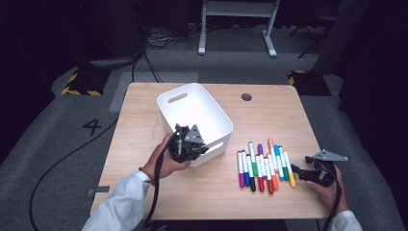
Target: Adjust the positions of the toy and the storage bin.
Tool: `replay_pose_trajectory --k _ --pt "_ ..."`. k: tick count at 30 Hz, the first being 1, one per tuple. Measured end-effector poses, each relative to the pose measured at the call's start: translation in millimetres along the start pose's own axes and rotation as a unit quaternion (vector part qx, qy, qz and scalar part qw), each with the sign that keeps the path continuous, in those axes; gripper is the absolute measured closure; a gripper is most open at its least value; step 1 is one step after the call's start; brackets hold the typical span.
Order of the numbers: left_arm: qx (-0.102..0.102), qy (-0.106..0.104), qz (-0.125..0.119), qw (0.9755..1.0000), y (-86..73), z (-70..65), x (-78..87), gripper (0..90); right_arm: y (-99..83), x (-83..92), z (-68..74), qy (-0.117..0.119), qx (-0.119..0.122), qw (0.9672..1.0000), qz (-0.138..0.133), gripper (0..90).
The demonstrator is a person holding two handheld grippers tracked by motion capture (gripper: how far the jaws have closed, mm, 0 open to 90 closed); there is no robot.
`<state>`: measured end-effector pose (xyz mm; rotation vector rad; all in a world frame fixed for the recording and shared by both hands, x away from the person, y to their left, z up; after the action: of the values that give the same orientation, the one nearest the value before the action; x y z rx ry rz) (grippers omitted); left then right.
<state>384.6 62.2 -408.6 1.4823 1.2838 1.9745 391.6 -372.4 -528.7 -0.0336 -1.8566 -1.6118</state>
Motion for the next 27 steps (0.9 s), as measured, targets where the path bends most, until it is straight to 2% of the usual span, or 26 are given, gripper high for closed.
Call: replay_pose_trajectory --k 2,4,11,18,20,22,25,27 --pt "0.006 -0.009 0.000 0.9999 5.1 -10.9 -5.9 79.4 0.1 -0.2 0.0 0.000 0.000 1.0000 0.000 24.3" --pt "0.006 -0.007 -0.001 1.0000 7.3 -13.7 -7.9 77.4 0.1 -0.2 0.0 0.000 0.000 1.0000 0.000 24.3" --pt "0.006 -0.032 -0.013 0.9994 24.0 -32.7 -21.2 72.3 0.1 -0.2 0.0 0.000 0.000 1.0000 0.000 24.3" --pt "0.000 -0.050 -0.028 0.9983 35.1 -45.2 -21.2 63.0 0.1 -0.1 0.1 0.000 0.000 1.0000 0.000 24.3" --pt "-0.001 -0.047 -0.033 0.9983 36.7 -44.9 -18.2 55.2 0.1 -0.2 0.0 0.000 0.000 1.0000 0.000 24.3" --pt "0.005 -0.031 -0.053 0.9981 41.2 -38.4 -5.1 48.5 0.1 -0.2 0.1 0.000 0.000 1.0000 0.000 24.3" --pt "0.007 -0.008 -0.066 0.9977 42.4 -28.8 9.2 44.7 0.1 -0.2 0.0 0.000 0.000 1.0000 0.000 24.3" --pt "0.011 -0.001 -0.070 0.9975 42.0 -24.4 13.5 41.4 0.1 -0.1 0.1 0.000 0.000 1.0000 0.000 24.3"
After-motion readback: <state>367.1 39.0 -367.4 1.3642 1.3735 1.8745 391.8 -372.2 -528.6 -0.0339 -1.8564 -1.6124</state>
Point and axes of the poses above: each handheld gripper's, and its own axes: x roughly backward along the jaws, y roughly out of its top, z roughly to its left, the point moved 4 cm from there along -x, roughly forward along the jaws, and after that the axes turned 12 degrees about -z, right-handed, at the moved point
